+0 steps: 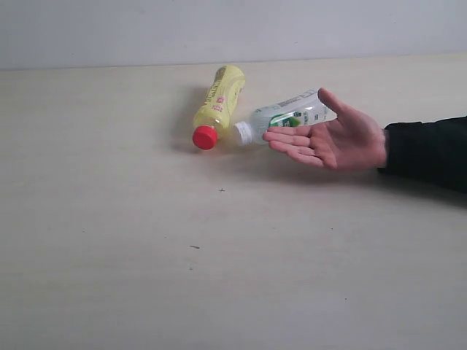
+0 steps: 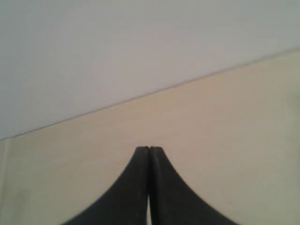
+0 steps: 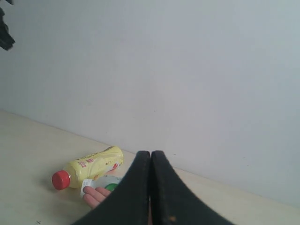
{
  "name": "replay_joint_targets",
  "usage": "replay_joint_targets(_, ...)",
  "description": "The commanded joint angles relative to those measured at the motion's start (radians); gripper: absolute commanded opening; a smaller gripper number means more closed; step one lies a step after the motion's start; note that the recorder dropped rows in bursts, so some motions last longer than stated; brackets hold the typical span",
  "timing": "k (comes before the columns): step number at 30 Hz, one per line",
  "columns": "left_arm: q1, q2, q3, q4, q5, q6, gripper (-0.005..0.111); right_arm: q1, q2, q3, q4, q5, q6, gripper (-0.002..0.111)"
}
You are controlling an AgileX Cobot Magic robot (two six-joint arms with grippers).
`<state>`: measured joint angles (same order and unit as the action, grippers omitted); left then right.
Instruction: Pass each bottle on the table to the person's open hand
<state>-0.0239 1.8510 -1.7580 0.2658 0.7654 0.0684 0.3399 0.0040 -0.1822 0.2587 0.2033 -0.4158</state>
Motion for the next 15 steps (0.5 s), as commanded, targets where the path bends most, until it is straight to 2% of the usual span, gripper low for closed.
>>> replay_joint_targets(1, -0.093, 0.188, -0.302, -0.422, 0.296, 0.406, 0.000, -0.003, -0.004, 0.002, -0.001, -0.011, 0.002, 0.000)
replay_joint_targets(4, -0.193, 0.310, -0.419, -0.491, 0.331, 0.481, 0.000, -0.003, -0.004, 0.002, -0.001, -0.011, 0.002, 0.000)
replay_joint_targets(9, -0.344, 0.417, -0.446, -0.493, 0.296, 0.640, 0.000, -0.003, -0.004, 0.002, -0.001, -0.011, 0.002, 0.000)
replay_joint_targets(15, -0.444, 0.481, -0.455, -0.496, 0.278, 0.688, 0.000, -0.003, -0.004, 0.002, -0.001, -0.011, 0.002, 0.000)
